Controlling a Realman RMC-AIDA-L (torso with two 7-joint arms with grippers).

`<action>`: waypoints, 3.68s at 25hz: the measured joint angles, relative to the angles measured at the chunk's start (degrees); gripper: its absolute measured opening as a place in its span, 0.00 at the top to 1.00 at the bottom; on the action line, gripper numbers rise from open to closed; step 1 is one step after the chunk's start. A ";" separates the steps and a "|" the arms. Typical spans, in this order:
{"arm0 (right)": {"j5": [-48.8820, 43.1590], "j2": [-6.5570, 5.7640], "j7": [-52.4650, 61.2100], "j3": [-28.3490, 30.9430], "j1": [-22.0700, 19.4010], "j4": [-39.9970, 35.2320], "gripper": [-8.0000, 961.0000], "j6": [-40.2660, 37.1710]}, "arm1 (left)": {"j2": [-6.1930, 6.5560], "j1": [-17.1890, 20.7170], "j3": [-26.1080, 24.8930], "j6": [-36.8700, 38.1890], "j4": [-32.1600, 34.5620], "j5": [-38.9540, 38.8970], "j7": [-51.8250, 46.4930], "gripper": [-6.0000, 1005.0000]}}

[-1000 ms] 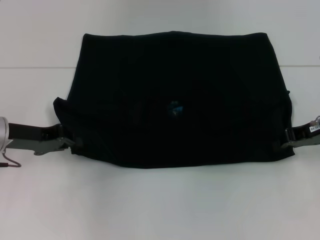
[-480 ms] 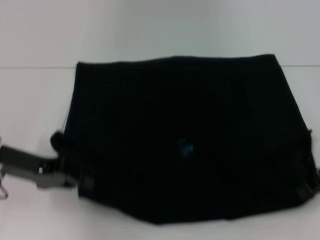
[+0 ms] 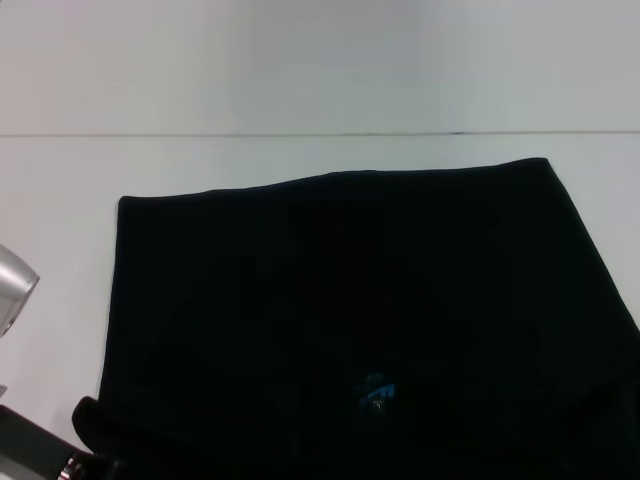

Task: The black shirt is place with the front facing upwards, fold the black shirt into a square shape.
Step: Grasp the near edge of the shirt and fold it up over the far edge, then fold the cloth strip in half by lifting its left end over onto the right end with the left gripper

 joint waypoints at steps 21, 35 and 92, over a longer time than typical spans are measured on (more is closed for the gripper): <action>24.58 -3.62 5.79 24.31 -1.62 6.40 0.93 25.91 | 1.42 -2.83 -28.28 -26.65 -0.55 -8.50 0.83 0.96; 33.81 -0.61 3.82 23.08 0.15 7.13 0.90 38.86 | -1.88 -4.39 -27.79 -39.42 -2.12 -17.46 8.37 0.96; 55.03 5.29 -39.20 18.30 -2.06 15.37 0.27 47.54 | -4.67 3.60 -23.45 -29.36 -8.49 -36.28 23.76 0.34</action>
